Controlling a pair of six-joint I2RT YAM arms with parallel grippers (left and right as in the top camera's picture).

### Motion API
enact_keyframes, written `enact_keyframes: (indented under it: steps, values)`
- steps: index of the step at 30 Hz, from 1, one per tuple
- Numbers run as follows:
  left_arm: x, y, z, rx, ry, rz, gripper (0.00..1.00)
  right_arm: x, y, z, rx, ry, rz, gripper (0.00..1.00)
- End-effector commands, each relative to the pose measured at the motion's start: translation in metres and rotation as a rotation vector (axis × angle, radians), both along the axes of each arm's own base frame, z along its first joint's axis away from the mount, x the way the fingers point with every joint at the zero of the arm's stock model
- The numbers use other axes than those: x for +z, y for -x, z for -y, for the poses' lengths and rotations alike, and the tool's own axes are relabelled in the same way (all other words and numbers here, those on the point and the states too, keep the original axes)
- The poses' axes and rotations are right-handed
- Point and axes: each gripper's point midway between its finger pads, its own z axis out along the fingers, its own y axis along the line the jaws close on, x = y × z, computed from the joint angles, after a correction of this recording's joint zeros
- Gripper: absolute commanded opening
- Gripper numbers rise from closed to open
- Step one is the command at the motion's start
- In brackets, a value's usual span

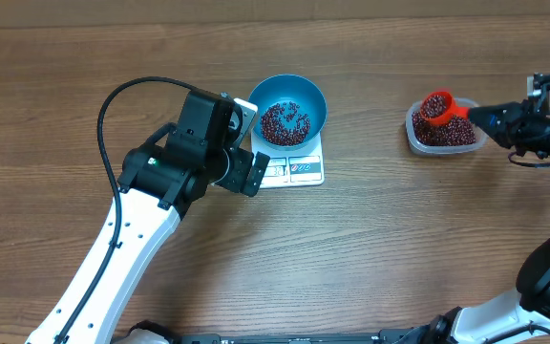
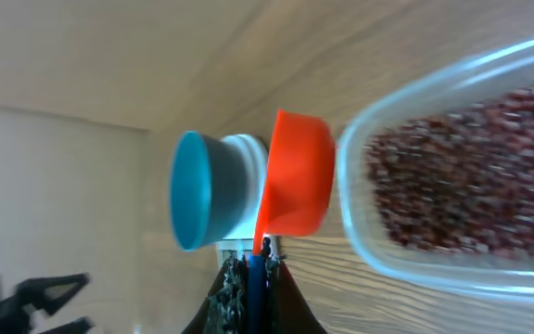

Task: Scoop item into bowl and weigh 150g on scale
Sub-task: 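Lift the filled red cup out of the bean tub, then carry the cup over the blue bowl and tip beans in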

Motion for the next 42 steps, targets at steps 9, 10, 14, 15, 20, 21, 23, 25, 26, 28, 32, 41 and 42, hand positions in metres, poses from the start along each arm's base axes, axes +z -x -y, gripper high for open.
enact_keyframes:
  steps: [9, 10, 14, 15, 20, 21, 23, 25, 26, 28, 32, 41, 42]
  values:
    - [0.003, -0.003, 0.002, -0.017, -0.009, 0.012, 0.99, 0.028, -0.003, -0.053, 0.146, -0.155, 0.091, 0.03]
    - [0.003, -0.003, 0.002, -0.017, -0.009, 0.012, 0.99, 0.028, -0.004, -0.061, 0.166, -0.155, 0.093, 0.04]
    - [0.003, -0.003, 0.002, -0.017, -0.009, 0.012, 1.0, 0.029, -0.005, -0.09, 0.242, -0.154, 0.098, 0.04]
    - [0.003, -0.003, 0.002, -0.017, -0.009, 0.012, 0.99, 0.03, -0.004, -0.098, 0.263, -0.157, 0.101, 0.04]
    - [0.003, -0.003, 0.002, -0.017, -0.009, 0.012, 1.0, 0.041, -0.004, -0.138, 0.367, -0.205, 0.143, 0.04]
    - [0.003, -0.003, 0.002, -0.017, -0.009, 0.012, 1.0, 0.042, -0.005, -0.144, 0.38, -0.205, 0.145, 0.04]
    - [0.003, -0.003, 0.002, -0.017, -0.009, 0.012, 0.99, 0.044, -0.006, -0.159, 0.415, -0.205, 0.155, 0.04]
    - [0.003, -0.003, 0.002, -0.017, -0.009, 0.012, 0.99, 0.046, -0.007, -0.174, 0.448, -0.201, 0.168, 0.03]
    - [0.003, -0.003, 0.002, -0.017, -0.009, 0.012, 1.0, 0.046, -0.009, -0.18, 0.458, -0.196, 0.171, 0.04]
    - [0.003, -0.003, 0.002, -0.017, -0.009, 0.012, 0.99, 0.044, -0.012, -0.193, 0.474, -0.171, 0.176, 0.04]
    - [0.003, -0.003, 0.002, -0.017, -0.009, 0.012, 1.0, 0.037, -0.022, -0.217, 0.492, -0.073, 0.214, 0.04]
    - [0.003, -0.003, 0.001, -0.015, -0.009, 0.012, 0.99, 0.029, -0.03, -0.237, 0.522, 0.058, 0.303, 0.04]
    - [0.003, -0.003, 0.001, -0.015, -0.009, 0.012, 1.0, 0.029, -0.03, -0.238, 0.53, 0.066, 0.314, 0.04]
